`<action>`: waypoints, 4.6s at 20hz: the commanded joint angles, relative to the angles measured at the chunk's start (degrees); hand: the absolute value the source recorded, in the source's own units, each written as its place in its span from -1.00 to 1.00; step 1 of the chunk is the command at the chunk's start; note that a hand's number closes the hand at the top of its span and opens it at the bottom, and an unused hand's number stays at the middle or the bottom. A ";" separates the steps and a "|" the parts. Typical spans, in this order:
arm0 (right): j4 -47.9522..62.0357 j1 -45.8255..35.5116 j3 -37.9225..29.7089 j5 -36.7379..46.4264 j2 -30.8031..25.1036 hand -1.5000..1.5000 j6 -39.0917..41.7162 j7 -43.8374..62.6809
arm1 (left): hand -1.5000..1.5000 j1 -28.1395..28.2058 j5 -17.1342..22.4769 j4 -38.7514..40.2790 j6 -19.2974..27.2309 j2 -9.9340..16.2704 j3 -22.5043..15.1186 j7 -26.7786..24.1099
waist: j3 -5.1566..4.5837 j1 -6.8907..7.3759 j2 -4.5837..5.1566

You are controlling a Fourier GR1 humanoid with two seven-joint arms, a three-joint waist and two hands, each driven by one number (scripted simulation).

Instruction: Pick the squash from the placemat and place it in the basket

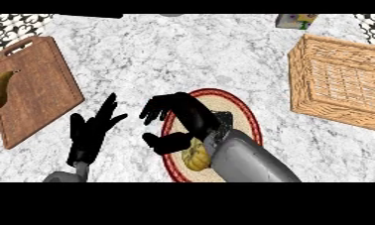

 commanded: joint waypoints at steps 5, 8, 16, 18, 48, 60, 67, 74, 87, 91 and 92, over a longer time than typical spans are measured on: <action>7.95 -8.91 19.26 19.23 3.11 -1.00 -10.64 19.86 | 0.00 2.68 0.96 2.87 -1.35 3.99 1.22 5.84 | -0.40 -0.78 -1.06; 11.56 -19.12 20.77 26.66 3.14 -1.00 -4.80 29.73 | 0.00 3.84 0.42 3.21 -0.33 3.29 0.49 6.23 | -0.61 -1.36 -1.96; 7.01 -40.76 18.20 16.66 3.17 -1.00 21.89 50.70 | 0.00 2.11 1.06 1.59 -0.49 3.52 0.64 8.29 | -0.34 0.15 -0.98; 6.14 -43.89 16.94 12.18 3.16 -1.00 28.01 54.52 | 0.00 3.96 1.48 1.20 -1.38 4.53 0.93 7.72 | -0.40 0.31 -1.31; 10.38 -58.45 30.25 -28.32 3.11 -1.00 25.93 64.98 | 0.00 6.08 1.91 -4.90 -0.11 6.20 2.73 11.30 | -0.11 -2.78 -0.41; 7.55 -50.66 38.15 -26.59 3.11 -1.00 22.31 65.50 | 0.00 9.96 0.80 -5.81 1.21 4.31 2.37 9.14 | -0.05 -4.29 -0.41; 7.29 -47.07 40.83 -21.64 3.11 -1.00 19.69 63.07 | 0.00 6.96 -0.85 -3.20 2.36 2.96 2.37 9.76 | -0.05 -4.99 -0.23; 8.09 -42.12 43.90 -17.39 3.11 -1.00 16.78 62.14 | 0.00 9.36 1.00 -5.21 -0.90 4.93 3.91 9.85 | -0.04 -4.42 -0.23; 9.67 -37.38 43.79 -15.41 3.11 -1.00 20.14 63.25 | 0.00 8.95 -1.59 -4.17 0.90 2.04 3.11 8.88 | -0.09 -3.94 -0.17; 11.64 -35.25 46.07 -14.67 2.47 -1.00 21.57 61.37 | 0.00 9.85 1.09 -6.58 -1.98 5.30 5.55 11.44 | -0.02 -4.74 -0.30; 12.55 -35.25 45.93 -14.79 2.75 -1.00 21.75 60.97 | 0.00 10.26 0.45 -2.92 -2.08 4.44 5.88 7.98 | -0.08 -4.82 -0.18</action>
